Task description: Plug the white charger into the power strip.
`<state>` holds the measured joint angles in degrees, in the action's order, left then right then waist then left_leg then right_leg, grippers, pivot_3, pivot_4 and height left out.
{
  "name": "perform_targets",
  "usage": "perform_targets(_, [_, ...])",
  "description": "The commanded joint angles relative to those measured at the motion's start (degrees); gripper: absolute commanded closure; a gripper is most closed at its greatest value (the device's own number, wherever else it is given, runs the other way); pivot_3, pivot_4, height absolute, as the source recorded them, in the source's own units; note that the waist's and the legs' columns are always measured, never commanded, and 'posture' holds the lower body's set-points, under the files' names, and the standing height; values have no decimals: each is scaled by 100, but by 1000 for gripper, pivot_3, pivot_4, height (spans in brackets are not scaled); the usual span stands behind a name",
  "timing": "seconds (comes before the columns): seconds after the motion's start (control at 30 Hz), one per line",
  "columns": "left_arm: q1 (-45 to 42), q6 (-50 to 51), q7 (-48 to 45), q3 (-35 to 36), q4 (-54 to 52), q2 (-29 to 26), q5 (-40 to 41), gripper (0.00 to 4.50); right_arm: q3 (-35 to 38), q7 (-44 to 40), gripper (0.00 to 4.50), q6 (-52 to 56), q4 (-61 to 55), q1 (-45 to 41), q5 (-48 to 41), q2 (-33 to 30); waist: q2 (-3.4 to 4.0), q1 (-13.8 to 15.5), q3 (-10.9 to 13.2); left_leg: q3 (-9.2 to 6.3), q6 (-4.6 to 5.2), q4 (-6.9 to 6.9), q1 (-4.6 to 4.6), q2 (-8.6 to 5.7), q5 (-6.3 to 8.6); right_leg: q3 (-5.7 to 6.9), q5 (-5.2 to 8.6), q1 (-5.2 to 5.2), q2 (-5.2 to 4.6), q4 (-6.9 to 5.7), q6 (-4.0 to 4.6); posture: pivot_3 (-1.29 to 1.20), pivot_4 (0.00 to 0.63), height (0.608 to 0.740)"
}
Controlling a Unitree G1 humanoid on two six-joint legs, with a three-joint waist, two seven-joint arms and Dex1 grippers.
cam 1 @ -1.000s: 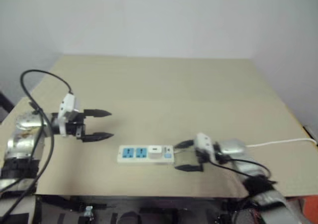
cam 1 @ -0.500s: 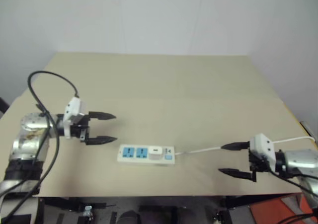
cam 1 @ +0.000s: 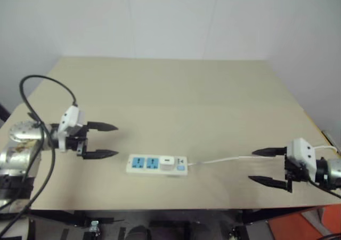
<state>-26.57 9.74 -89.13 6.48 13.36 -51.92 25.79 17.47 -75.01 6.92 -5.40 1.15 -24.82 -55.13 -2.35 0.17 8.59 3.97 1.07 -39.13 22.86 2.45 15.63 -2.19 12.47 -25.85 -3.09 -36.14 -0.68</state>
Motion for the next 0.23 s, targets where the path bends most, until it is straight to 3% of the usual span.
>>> perform_targets(0.03, [-55, 99, -87, -11, -207, -139, 31, 0, 225, -88, 18, 22, 33, -138, -135, -192, 0, 3, 0, 0, 0, 0, 0, 0, 0, 0, 0, 1, 0, -1, 0, 0, 150, 740])
perform_targets(0.23, [-95, 175, -106, -71, -225, -184, -7, 0, 207, -79, 18, 24, 30, -156, -142, -207, 0, 11, 0, 0, 0, -5, 0, 0, 0, 0, -1, 2, 0, -2, 0, 0, 150, 740])
